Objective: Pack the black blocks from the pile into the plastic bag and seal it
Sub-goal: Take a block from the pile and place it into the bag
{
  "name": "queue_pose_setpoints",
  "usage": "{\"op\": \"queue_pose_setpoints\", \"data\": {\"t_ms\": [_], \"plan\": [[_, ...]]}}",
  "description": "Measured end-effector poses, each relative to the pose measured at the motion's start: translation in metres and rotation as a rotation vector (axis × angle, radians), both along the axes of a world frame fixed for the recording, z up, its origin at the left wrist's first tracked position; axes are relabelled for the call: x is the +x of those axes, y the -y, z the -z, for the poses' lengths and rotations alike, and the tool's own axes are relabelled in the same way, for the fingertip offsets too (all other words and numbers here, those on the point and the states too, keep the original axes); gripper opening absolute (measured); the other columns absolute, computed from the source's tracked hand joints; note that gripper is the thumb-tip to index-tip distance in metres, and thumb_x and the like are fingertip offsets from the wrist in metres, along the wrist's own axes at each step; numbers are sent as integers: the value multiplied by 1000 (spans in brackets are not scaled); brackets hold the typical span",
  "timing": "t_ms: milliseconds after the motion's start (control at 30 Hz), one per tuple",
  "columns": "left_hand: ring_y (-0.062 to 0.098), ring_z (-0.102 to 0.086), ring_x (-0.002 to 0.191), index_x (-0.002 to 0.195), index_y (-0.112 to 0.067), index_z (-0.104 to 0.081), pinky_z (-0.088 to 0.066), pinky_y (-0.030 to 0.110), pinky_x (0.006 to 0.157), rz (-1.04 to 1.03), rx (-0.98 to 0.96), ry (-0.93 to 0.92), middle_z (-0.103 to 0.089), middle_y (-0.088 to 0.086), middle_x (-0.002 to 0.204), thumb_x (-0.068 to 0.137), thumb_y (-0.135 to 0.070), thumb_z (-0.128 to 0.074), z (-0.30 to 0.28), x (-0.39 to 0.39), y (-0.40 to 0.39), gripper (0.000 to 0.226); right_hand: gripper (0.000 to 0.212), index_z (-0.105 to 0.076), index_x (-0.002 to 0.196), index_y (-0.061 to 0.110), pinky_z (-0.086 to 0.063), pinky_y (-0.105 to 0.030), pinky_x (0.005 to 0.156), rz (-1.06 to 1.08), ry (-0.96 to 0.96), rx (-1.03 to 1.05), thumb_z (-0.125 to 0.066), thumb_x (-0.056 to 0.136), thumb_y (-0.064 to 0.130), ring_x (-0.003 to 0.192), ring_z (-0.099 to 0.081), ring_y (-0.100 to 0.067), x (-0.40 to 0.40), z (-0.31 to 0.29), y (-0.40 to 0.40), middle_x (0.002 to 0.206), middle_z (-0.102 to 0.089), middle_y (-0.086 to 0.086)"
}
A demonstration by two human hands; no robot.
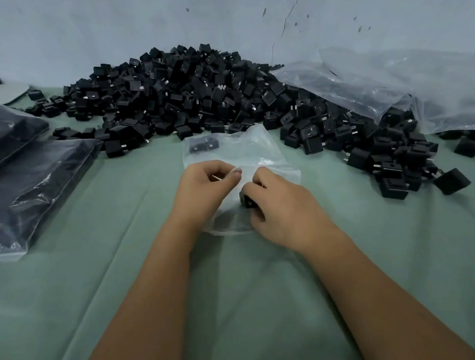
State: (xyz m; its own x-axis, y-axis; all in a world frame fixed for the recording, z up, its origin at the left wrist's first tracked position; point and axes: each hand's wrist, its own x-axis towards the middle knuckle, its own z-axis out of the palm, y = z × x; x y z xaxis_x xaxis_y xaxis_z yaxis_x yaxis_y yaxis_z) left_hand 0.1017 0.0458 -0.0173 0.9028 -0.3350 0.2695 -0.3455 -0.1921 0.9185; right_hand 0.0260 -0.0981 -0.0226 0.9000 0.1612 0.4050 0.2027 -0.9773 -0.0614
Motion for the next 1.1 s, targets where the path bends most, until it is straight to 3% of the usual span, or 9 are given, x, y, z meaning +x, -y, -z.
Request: {"op": "queue_pose_setpoints", "data": {"t_ms": [133, 267, 400, 533, 633, 733, 800, 967, 1100], "plan": [[6, -65, 70, 85, -6, -76, -49, 16, 67, 230, -150, -25, -73, 0, 75, 86, -10, -72, -6, -4, 1, 6, 35, -52, 128, 30, -35, -27, 67, 94, -40, 53, -51, 93, 31, 103, -51, -20, 7, 1, 2, 110, -51, 2], [16, -62, 74, 84, -11, -78, -47, 27, 72, 380, -188, -69, -71, 11, 78, 90, -37, -61, -8, -4, 1, 32, 25, -59, 115, 30, -37, -27, 68, 175, -52, 152, -55, 92, 37, 100, -60, -21, 10, 4, 3, 106, -65, 4], [12, -60, 74, 75, -22, -76, -43, 30, 75, -23, -327, -127, -72, 2, 77, 98, -46, -36, -6, 6, -2, 52, 17, -62, 106, 26, -40, -27, 69, 239, -71, 204, -56, 92, 34, 96, -60, -20, 9, 3, 4, 98, -65, 3], [2, -55, 68, 90, -26, -73, -44, 26, 68, -506, -130, -83, -65, -7, 78, 93, -27, -50, 2, 13, -12, 23, 26, -68, 88, 20, -53, -34, 67, 232, -101, 342, -53, 84, 41, 75, -61, -17, 1, -3, 0, 77, -66, 4], [22, -53, 110, 120, -21, -64, -46, 37, 92, -592, 195, -27, -64, 0, 111, 89, -25, -53, 7, 18, -15, 33, 30, -68, 84, 22, -51, -30, 65, 233, -127, 346, -52, 82, 47, 74, -60, -16, 1, -3, -6, 74, -65, 6], [30, -38, 126, 132, -22, -53, -33, 38, 100, -603, 456, -8, -54, 6, 131, 87, -29, -55, 8, 17, -13, 45, 26, -66, 95, 25, -47, -33, 71, 257, -126, 229, -47, 93, 43, 92, -60, -22, 7, 1, -8, 91, -65, 5], [32, -37, 126, 135, -22, -50, -33, 41, 104, -580, 511, -42, -54, 7, 132, 88, -30, -54, 9, 17, -12, 47, 30, -63, 114, 27, -44, -32, 84, 259, -101, 226, -43, 97, 42, 107, -55, -22, 11, 3, -5, 111, -61, 3], [34, -44, 119, 134, -19, -48, -35, 45, 103, -556, 473, -60, -64, 6, 118, 91, -21, -46, 10, 16, -13, 43, 21, -67, 104, 24, -47, -35, 87, 245, -47, 313, -50, 94, 33, 100, -56, -21, 9, 4, -2, 102, -65, 2], [31, -50, 114, 133, -22, -47, -28, 43, 103, -506, 471, -49, -66, 5, 107, 98, -32, -35, 13, 16, -10, 38, 31, -64, 115, 26, -45, -39, 94, 156, -234, 383, -46, 92, 17, 108, -54, -25, 7, 2, -6, 111, -64, -1]]}}
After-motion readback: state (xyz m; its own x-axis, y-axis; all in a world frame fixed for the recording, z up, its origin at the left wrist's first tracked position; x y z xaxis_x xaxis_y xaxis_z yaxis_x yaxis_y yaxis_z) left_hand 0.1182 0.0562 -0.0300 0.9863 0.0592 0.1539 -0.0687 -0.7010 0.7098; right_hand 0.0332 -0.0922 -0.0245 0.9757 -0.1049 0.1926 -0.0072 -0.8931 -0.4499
